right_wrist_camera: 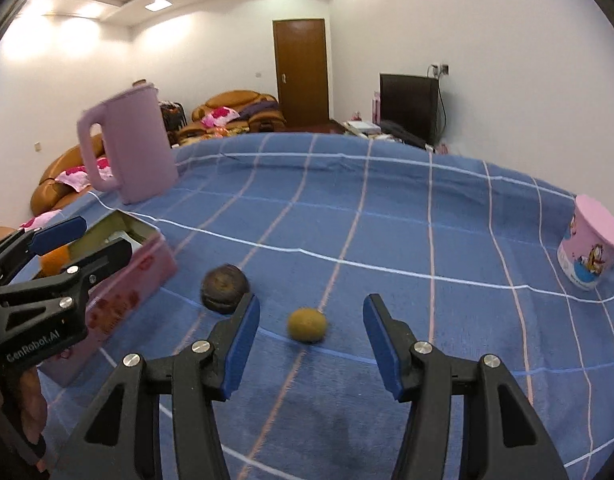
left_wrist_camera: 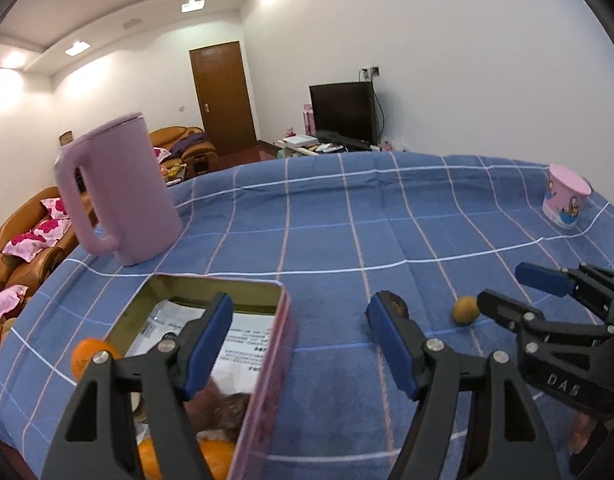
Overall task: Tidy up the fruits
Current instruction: 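Move both tools back toward the purple fruit and small yellow fruit, then grasp the dark purple fruit with the left tool while the right tool grasps the small yellow fruit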
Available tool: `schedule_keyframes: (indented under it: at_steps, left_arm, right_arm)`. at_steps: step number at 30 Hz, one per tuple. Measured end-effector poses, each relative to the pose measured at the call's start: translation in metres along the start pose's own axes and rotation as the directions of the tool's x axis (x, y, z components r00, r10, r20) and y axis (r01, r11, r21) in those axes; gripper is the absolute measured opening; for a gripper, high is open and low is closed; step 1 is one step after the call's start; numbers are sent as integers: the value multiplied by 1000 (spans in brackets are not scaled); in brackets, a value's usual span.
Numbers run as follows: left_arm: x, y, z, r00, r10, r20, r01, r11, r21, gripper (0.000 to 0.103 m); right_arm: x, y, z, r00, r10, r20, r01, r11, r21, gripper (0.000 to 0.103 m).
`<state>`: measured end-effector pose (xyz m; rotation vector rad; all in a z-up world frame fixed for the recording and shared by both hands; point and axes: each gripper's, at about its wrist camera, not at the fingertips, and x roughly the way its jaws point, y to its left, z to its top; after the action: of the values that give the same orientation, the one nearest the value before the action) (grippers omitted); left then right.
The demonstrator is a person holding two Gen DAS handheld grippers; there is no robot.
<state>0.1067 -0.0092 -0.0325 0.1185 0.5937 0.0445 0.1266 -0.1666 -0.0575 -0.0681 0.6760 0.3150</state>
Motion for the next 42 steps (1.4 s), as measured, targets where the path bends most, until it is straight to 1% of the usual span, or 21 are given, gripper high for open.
schedule_keyframes:
  at_steps: [8, 9, 10, 12, 14, 16, 17, 19, 22, 24, 25, 26, 27, 28, 30, 35, 38, 40, 42]
  left_arm:
    - [15, -5, 4, 1000, -2, -27, 2, 1000, 17, 73]
    - [16, -4, 4, 1000, -5, -29, 5, 1000, 16, 73]
    - [16, -5, 4, 1000, -5, -31, 5, 1000, 16, 73]
    - [17, -5, 3, 999, -7, -36, 8, 1000, 15, 73]
    - [19, -5, 3, 999, -12, -41, 12, 1000, 14, 73]
    - [21, -8, 4, 999, -17, -45, 18, 1000, 20, 73]
    - [21, -10, 4, 999, -22, -46, 23, 999, 23, 73]
    - [21, -13, 3, 998, -32, -48, 33, 999, 28, 73]
    - [22, -18, 3, 997, -51, -54, 53, 998, 40, 73]
    - [23, -21, 3, 996, -66, -57, 69, 997, 46, 73]
    - [23, -22, 3, 995, -75, -59, 78, 996, 45, 71]
    - [24, -22, 4, 994, -87, -63, 90, 995, 43, 66]
    - [26, -23, 4, 992, -102, -72, 105, 994, 41, 64]
    - [29, -24, 4, 990, -116, -85, 120, 992, 38, 62]
    - [35, -25, 4, 984, -138, -110, 142, 990, 26, 62]
    - [50, -33, 1, 976, -152, -155, 158, 987, 29, 62]
    - [55, -41, 0, 975, -143, -168, 155, 986, 58, 62]
    - [63, -43, 0, 968, -158, -196, 171, 984, 50, 62]
    - [69, -44, 0, 966, -150, -210, 163, 986, 42, 61]
  right_arm:
    - [25, -5, 0, 994, 27, -104, -28, 1000, -4, 55]
    - [28, -5, -1, 993, 29, -118, -30, 1000, -7, 53]
    - [30, -4, -1, 991, 32, -129, -34, 999, -9, 49]
    - [35, -4, -1, 988, 46, -149, -47, 999, -8, 46]
    - [38, -4, -2, 984, 61, -167, -62, 998, -2, 40]
    - [43, -4, -1, 980, 81, -181, -81, 997, 10, 38]
    - [43, -5, -1, 980, 89, -180, -88, 996, 15, 34]
    - [42, -6, -1, 979, 100, -176, -97, 995, 25, 30]
    - [37, -8, -1, 982, 106, -153, -102, 994, 35, 30]
    - [33, -12, -1, 987, 92, -135, -86, 995, 49, 30]
    - [30, -14, -2, 989, 79, -121, -72, 996, 59, 30]
    - [28, -16, -2, 991, 70, -112, -63, 996, 65, 30]
    - [26, -18, -2, 993, 58, -104, -51, 996, 71, 30]
    - [24, -20, -2, 994, 52, -97, -45, 996, 75, 30]
    - [21, -23, -1, 996, 40, -82, -33, 996, 88, 30]
    - [12, -25, -1, 999, 9, -43, -5, 995, 95, 30]
    - [13, -27, -1, 999, 11, -45, -7, 995, 102, 30]
    - [13, -28, -1, 999, 10, -45, -5, 995, 104, 30]
    - [12, -26, -1, 999, 4, -42, 0, 995, 99, 30]
